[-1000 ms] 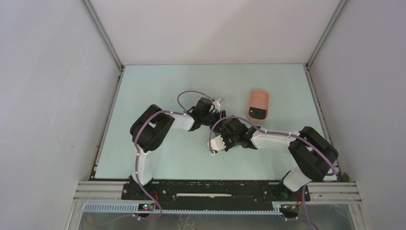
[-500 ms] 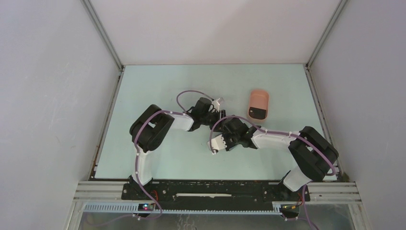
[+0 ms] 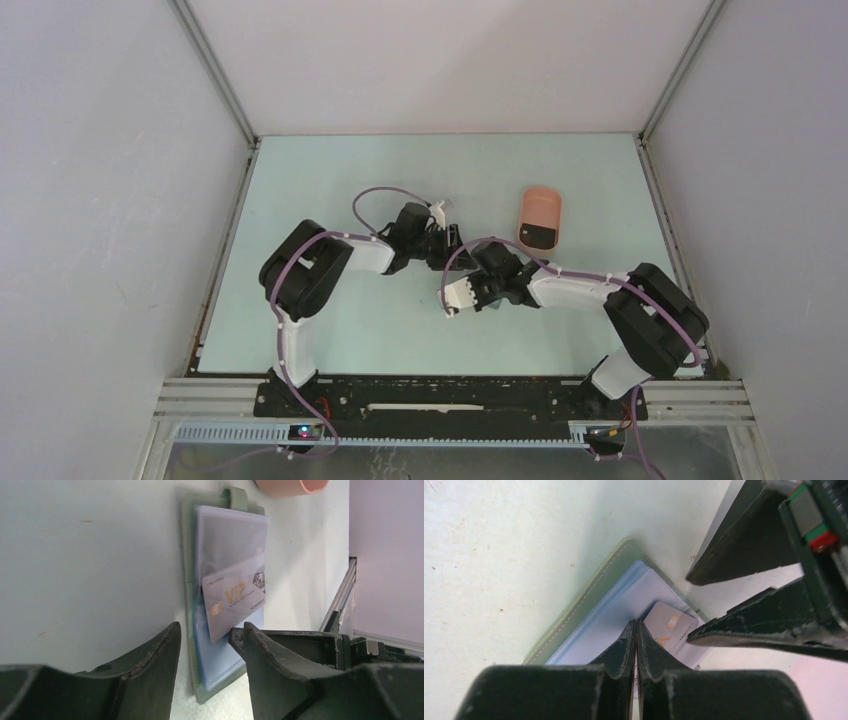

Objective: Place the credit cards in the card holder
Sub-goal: Insert the credit card into the card holder.

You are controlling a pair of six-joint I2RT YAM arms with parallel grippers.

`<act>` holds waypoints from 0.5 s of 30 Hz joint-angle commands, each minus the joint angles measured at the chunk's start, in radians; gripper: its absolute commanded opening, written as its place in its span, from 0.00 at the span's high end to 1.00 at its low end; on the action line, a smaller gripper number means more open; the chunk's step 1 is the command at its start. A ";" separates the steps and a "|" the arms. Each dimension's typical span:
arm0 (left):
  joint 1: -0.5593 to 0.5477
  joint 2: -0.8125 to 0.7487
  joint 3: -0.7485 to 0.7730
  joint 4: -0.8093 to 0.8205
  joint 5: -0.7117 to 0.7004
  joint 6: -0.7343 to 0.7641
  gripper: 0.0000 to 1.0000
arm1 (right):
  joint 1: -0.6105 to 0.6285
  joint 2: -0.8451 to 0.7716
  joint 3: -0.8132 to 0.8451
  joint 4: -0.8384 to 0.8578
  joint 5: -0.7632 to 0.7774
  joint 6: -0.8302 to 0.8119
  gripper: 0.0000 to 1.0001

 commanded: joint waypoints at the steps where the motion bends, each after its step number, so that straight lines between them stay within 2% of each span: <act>1: 0.024 -0.067 -0.071 -0.031 -0.107 0.030 0.44 | -0.007 -0.038 -0.008 -0.016 0.002 0.020 0.91; 8: 0.029 -0.173 -0.178 0.025 -0.156 0.030 0.44 | -0.030 -0.098 -0.003 -0.033 -0.085 0.059 0.84; 12: 0.030 -0.238 -0.261 0.108 -0.172 0.016 0.45 | -0.056 -0.136 0.019 -0.074 -0.150 0.103 0.82; 15: 0.029 -0.293 -0.336 0.197 -0.177 0.010 0.47 | -0.086 -0.158 0.037 -0.097 -0.204 0.152 0.76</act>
